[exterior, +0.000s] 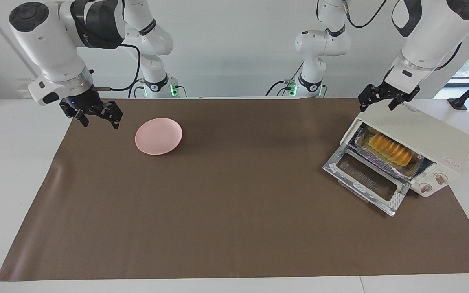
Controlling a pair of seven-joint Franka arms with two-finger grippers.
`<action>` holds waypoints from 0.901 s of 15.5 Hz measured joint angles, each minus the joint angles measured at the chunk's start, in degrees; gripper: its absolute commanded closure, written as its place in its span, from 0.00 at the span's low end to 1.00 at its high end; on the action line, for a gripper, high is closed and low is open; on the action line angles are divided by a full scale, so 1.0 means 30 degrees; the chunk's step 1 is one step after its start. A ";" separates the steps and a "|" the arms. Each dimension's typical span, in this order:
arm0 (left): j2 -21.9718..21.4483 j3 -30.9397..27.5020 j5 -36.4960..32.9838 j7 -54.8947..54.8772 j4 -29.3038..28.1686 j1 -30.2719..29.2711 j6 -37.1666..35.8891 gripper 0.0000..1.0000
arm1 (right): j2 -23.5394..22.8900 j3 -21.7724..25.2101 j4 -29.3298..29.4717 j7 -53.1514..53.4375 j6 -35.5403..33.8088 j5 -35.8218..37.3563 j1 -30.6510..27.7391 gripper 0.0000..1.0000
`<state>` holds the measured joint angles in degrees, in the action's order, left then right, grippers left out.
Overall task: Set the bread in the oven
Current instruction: 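Release the foil tray and draw the left gripper back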
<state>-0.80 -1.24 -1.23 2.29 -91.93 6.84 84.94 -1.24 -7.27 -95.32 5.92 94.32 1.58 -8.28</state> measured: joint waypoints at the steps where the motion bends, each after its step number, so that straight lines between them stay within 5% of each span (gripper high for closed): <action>1: 0.0000 0.0329 -0.0004 -0.0093 -0.0017 -0.0138 0.0064 0.00 | 0.0000 0.0000 0.0000 0.0000 0.0000 0.0000 0.0000 0.00; 14: -0.0208 0.0669 0.0022 -0.1195 -0.0046 -0.0617 0.1058 0.00 | 0.0000 0.0000 0.0000 0.0000 0.0000 0.0000 0.0000 0.00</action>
<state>-1.42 0.77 -1.17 -1.29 -92.07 4.99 88.11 -1.24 -7.27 -95.33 5.92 94.32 1.58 -8.28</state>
